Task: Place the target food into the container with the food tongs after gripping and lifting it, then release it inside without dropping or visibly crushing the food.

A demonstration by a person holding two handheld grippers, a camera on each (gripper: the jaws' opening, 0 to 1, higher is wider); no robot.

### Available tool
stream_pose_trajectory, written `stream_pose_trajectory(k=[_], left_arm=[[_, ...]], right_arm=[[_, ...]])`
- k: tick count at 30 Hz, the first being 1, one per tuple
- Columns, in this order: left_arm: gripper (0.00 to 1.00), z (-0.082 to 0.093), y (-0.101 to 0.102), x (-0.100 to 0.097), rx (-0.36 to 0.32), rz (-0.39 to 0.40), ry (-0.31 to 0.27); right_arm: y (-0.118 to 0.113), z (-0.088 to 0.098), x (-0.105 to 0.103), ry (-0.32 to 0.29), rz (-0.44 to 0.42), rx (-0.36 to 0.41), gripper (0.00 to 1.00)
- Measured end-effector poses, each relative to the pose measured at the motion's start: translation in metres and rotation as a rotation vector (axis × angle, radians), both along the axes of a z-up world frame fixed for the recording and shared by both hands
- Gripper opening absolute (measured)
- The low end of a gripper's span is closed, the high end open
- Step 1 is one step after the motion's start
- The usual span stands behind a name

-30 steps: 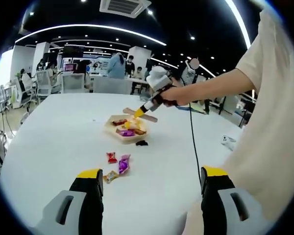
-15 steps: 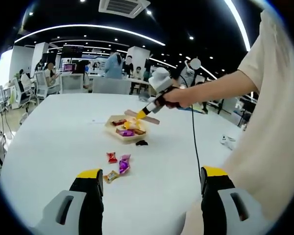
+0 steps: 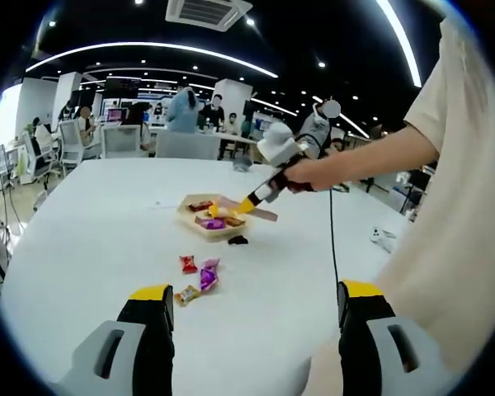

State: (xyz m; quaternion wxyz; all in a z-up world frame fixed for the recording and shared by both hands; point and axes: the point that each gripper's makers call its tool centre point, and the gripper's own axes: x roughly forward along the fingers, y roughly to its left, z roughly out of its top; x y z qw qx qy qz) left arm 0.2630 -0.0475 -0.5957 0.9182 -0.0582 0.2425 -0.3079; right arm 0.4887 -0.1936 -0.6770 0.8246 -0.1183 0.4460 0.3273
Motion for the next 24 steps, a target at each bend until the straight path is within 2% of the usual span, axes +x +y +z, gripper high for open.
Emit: stream_pose_trajectory(k=[3,9,13,21,24], left_arm=[[0.81,0.0,-0.001,-0.001,0.0,-0.003,-0.001],[0.81,0.001,-0.004,-0.002,-0.002,-0.011,-0.006],[0.81,0.004,-0.004,-0.004,-0.002,-0.011,-0.012],[0.81,0.002,0.002,-0.009,0.0,0.007,-0.01],[0.81,0.002,0.002,-0.011,-0.001,0.011,-0.009]], right_arm=[[-0.001,-0.004,-0.016,0.016,0.007,-0.004,0.16],[0.013,-0.012,-0.041,0.038,0.054,-0.007,0.16],[0.021,-0.019,-0.054,0.037,0.135,-0.045,0.17],[0.021,-0.03,-0.059,0.043,0.179,-0.073,0.17],[0.026,-0.029,-0.063,0.058,0.176,-0.055,0.17]])
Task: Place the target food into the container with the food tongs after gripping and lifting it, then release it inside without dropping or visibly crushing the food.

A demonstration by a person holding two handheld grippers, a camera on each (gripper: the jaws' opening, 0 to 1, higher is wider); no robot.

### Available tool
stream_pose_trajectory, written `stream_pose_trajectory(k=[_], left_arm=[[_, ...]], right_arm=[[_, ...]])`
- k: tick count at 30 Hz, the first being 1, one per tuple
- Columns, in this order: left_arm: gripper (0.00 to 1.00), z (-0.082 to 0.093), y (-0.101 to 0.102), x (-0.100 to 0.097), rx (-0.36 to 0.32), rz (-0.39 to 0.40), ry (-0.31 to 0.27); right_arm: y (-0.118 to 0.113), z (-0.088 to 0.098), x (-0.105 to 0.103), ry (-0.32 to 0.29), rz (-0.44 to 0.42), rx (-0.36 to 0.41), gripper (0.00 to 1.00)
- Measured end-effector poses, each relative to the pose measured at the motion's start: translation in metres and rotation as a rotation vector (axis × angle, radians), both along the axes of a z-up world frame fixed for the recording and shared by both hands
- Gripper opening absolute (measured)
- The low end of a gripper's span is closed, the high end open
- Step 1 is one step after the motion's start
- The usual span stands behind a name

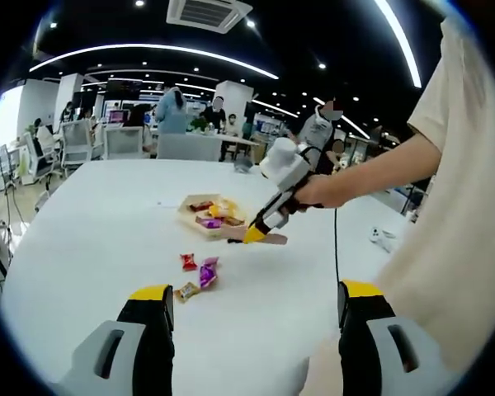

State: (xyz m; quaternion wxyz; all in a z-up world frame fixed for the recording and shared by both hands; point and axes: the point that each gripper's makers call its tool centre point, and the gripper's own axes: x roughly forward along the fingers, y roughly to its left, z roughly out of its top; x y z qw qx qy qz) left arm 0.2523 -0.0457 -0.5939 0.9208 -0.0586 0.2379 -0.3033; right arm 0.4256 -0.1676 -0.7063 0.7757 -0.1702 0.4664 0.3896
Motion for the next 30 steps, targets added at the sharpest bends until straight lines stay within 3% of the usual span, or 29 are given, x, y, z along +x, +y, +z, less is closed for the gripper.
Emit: stream_pose_trajectory(k=[6,15,26,30], left_arm=[[0.81,0.0,0.002,-0.001,-0.001,0.006,-0.003],[0.81,-0.001,0.012,-0.007,-0.002,0.022,-0.001],[0.81,-0.003,0.026,-0.013,-0.005,0.029,-0.001],[0.81,-0.003,0.032,-0.015,-0.006,0.035,-0.003]], right_arm=[[0.017,0.001,-0.005,0.019,0.005,0.023,0.17],[0.06,-0.006,-0.037,0.062,0.047,0.059,0.17],[0.086,-0.009,-0.056,0.093,0.069,0.065,0.17],[0.093,-0.013,-0.062,0.068,0.165,0.004,0.17]])
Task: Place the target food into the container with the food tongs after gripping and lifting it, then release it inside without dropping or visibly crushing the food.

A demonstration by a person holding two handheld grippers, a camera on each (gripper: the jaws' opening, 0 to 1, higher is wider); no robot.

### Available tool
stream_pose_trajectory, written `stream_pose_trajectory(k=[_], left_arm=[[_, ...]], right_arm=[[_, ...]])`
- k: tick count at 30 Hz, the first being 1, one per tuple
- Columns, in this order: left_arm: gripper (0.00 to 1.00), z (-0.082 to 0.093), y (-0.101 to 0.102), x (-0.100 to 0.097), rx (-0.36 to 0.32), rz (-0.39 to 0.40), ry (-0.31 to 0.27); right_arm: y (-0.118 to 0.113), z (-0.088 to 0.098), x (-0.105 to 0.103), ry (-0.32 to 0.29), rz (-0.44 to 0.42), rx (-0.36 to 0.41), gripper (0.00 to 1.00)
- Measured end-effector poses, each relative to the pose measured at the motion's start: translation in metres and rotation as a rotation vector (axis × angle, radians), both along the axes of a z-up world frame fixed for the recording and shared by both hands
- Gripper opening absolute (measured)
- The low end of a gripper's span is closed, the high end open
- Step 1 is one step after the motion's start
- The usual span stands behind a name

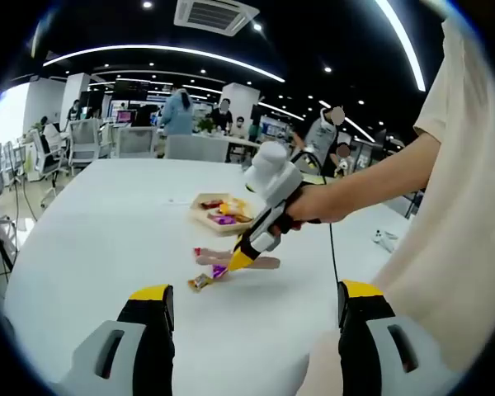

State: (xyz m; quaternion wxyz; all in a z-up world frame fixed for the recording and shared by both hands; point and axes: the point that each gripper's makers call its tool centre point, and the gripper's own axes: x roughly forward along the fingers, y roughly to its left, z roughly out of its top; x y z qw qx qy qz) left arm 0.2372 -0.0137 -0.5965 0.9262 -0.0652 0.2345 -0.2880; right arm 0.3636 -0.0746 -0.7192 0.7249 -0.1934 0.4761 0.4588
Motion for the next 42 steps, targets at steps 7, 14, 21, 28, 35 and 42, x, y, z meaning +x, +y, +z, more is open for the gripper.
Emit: stream_pose_trajectory(k=[7,14,21,28,35,42], left_arm=[[0.81,-0.002,0.011,-0.004,0.001,0.013,0.004],[0.81,-0.002,0.016,-0.003,-0.006,0.029,0.005],[0.81,-0.004,0.017,0.0,-0.017,0.043,0.005],[0.81,-0.004,0.021,0.002,-0.027,0.064,0.002],[0.81,-0.007,0.026,-0.001,-0.037,0.083,0.008],[0.8,-0.008,0.037,-0.005,-0.052,0.124,0.011]], right_arm=[[-0.01,-0.01,-0.001,-0.074,0.238,-0.147,0.17],[-0.013,-0.011,0.0,-0.104,0.449,-0.239,0.17],[-0.009,-0.004,0.005,-0.091,0.582,-0.27,0.17],[-0.008,-0.006,0.008,-0.082,0.673,-0.313,0.18],[-0.003,-0.01,0.012,-0.068,0.716,-0.357,0.18],[0.002,-0.014,0.014,-0.058,0.765,-0.404,0.18]])
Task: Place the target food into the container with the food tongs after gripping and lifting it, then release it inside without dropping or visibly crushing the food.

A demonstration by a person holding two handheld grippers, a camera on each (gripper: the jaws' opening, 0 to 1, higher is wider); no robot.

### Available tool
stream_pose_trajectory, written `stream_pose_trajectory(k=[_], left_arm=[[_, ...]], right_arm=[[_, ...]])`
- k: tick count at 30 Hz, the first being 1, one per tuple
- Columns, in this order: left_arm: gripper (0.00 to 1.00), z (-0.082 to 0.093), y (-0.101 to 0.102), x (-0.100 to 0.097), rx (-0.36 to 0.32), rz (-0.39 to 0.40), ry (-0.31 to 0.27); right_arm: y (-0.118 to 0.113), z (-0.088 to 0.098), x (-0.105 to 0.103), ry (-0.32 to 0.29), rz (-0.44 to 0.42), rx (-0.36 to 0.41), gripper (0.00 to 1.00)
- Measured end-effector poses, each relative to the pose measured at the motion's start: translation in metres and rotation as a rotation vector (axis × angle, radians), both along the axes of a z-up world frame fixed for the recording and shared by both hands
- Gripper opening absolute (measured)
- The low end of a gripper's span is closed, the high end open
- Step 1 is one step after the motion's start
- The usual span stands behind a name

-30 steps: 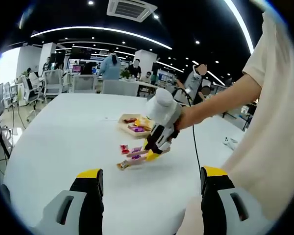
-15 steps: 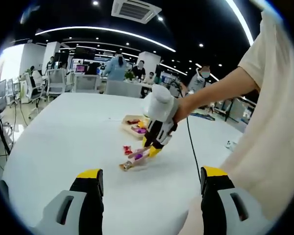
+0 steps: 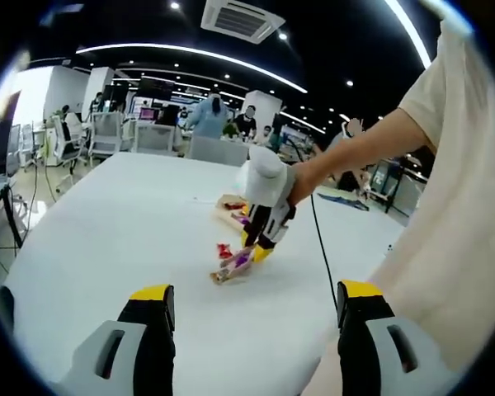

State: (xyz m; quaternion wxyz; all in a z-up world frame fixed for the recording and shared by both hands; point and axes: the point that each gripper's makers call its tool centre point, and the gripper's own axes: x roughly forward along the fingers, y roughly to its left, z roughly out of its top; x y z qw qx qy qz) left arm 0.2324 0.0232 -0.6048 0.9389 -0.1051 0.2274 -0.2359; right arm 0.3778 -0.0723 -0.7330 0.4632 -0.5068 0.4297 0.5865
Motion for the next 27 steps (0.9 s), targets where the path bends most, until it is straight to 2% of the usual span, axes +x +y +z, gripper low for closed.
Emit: stream_pose_trajectory(k=[9,16,27], left_arm=[[0.8,-0.002,0.015,-0.005,-0.018,0.056,0.002],[0.8,-0.004,0.021,-0.008,-0.014,0.074,0.005],[0.8,-0.006,0.019,-0.009,-0.019,0.073,0.005]], right_arm=[[0.002,-0.005,0.0,0.016,0.031,-0.063,0.18],[0.002,-0.009,-0.001,0.009,0.057,-0.079,0.18],[0.002,-0.011,-0.003,-0.013,-0.012,-0.062,0.16]])
